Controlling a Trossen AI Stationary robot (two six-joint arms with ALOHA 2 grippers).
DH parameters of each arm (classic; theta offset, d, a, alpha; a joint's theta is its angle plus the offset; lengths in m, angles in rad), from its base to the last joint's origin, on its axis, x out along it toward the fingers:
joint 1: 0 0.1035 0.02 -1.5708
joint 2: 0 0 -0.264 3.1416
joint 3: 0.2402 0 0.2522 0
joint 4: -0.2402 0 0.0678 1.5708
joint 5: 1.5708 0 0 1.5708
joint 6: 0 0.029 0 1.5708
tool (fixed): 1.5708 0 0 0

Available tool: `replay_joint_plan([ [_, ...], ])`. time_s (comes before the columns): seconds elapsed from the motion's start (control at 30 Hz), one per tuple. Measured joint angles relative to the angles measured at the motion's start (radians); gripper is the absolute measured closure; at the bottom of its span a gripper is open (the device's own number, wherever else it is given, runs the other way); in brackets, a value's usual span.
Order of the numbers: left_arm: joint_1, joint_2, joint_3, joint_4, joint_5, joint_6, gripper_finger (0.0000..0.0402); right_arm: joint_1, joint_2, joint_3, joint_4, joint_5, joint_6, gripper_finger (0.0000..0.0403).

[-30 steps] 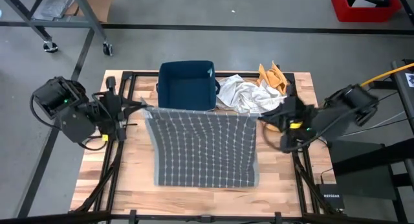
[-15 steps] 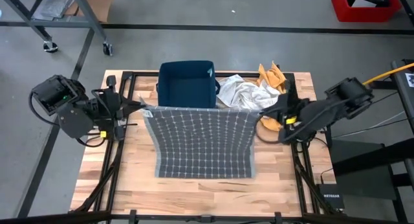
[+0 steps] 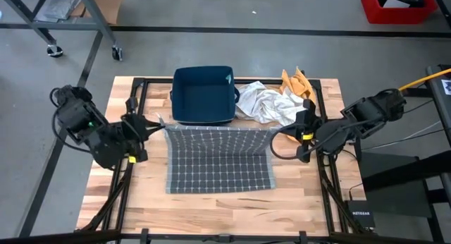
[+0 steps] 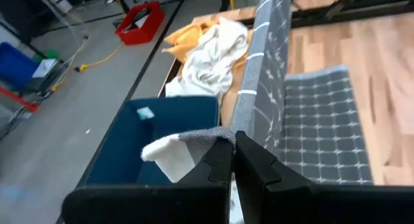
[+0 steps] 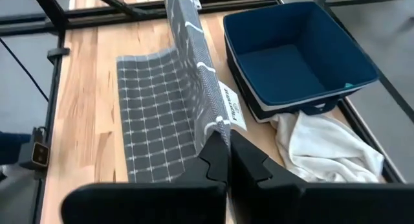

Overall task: Fold towel
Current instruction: Fold the gray patterned towel

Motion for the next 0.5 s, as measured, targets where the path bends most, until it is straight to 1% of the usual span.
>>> replay_joint_plan([
  [0.07, 0.000, -0.013, -0.054, -0.001, -0.002, -0.030, 0.0401, 0.000, -0.039, -0.075, 0.068, 0.003, -0.003, 0.0402],
  [0.17, 0.000, -0.019, -0.122, -0.005, -0.002, -0.085, 0.0401, 0.000, -0.091, -0.185, 0.124, 0.001, -0.002, 0.0402],
  [0.27, 0.000, -0.021, -0.164, -0.017, 0.026, -0.137, 0.0401, 0.001, -0.132, -0.293, 0.171, -0.020, 0.030, 0.0402],
  [0.33, -0.001, -0.022, -0.195, -0.016, 0.060, -0.187, 0.0401, 0.001, -0.147, -0.359, 0.213, -0.034, 0.049, 0.0402],
  [0.4, -0.006, -0.021, -0.219, -0.030, 0.115, -0.242, 0.0401, 0.002, -0.159, -0.416, 0.218, -0.067, 0.068, 0.0402],
  [0.5, -0.025, -0.020, -0.250, -0.010, 0.173, -0.328, 0.0401, 0.003, -0.163, -0.468, 0.268, -0.114, 0.133, 0.0402],
])
